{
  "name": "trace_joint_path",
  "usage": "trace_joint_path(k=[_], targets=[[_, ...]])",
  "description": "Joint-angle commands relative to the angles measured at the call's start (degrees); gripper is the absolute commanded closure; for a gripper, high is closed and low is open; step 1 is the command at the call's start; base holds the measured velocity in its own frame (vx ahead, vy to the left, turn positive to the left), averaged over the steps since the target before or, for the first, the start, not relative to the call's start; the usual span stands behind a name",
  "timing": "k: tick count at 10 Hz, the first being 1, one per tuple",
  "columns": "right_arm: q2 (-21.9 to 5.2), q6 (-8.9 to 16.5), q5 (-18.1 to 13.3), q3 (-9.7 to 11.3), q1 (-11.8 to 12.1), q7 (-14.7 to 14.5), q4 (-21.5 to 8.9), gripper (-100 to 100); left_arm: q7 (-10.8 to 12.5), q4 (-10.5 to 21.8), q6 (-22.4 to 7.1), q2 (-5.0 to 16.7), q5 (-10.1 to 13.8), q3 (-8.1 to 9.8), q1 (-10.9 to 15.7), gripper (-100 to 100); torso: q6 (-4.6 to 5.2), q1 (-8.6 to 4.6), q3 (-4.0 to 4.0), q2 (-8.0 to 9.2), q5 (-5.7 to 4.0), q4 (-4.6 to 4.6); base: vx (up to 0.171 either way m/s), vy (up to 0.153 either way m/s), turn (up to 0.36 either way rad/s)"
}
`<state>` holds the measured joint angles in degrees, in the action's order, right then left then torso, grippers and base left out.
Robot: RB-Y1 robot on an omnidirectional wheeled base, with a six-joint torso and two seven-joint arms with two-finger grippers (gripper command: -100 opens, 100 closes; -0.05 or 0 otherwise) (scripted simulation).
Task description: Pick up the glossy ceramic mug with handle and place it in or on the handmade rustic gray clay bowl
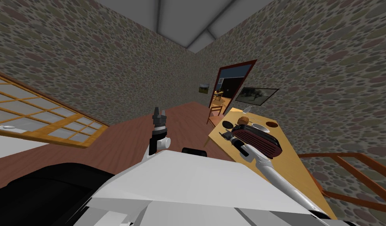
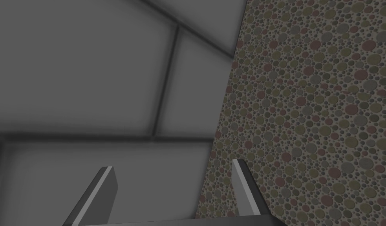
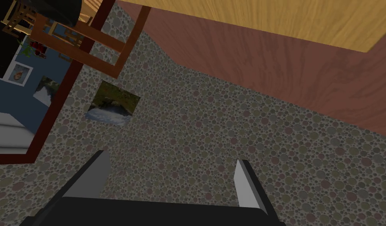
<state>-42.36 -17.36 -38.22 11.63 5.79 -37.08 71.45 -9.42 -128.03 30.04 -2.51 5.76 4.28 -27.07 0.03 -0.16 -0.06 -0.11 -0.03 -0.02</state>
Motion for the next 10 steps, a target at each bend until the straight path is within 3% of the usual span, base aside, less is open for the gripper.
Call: trace_joint_path(k=[1,3,5,7,9,10], targets=[[-0.4,1.2,-1.1,-0.4,1.7,-1.0,-0.9,-100,0.0,0.0,0.0,0.0,0.0,0.0,0.0,0,0.0,0.0,0.0,0.0,0.0,0.0,0.035,-0.04,0.127],[-0.8,3.1,-3.0,-0.8,3.9,-2.4,-3.7,-100,0.0,0.0,0.0,0.0,0.0,0.0,0.0,0,0.01,-0.11,-0.02,-0.04,-0.02,-0.01,0.046,-0.089,0.157],[-0.8,3.1,-3.0,-0.8,3.9,-2.4,-3.7,-100,0.0,0.0,0.0,0.0,0.0,0.01,0.0,0,0.02,-0.19,-0.02,-0.03,-0.04,0.0,0.026,-0.058,0.032],[-0.7,4.3,-4.4,-0.7,5.9,-3.2,-5.6,-100,0.0,0.0,0.0,0.0,0.0,0.0,0.0,0,0.01,0.08,0.02,0.03,0.02,0.01,0.025,-0.032,0.099],[-0.3,4.7,-4.9,-0.2,7.1,-3.5,-6.6,-100,0.0,0.0,0.0,0.0,0.0,0.01,0.0,0,0.03,-0.04,-0.01,-0.01,0.0,0.0,0.028,-0.051,0.045],[0.1,3.6,-4.6,-1.2,6.2,-3.9,-7.5,-100,0.0,0.0,0.0,0.0,0.0,0.0,0.0,0,0.04,-0.04,0.01,0.02,-0.01,0.0,0.009,-0.023,0.008]])
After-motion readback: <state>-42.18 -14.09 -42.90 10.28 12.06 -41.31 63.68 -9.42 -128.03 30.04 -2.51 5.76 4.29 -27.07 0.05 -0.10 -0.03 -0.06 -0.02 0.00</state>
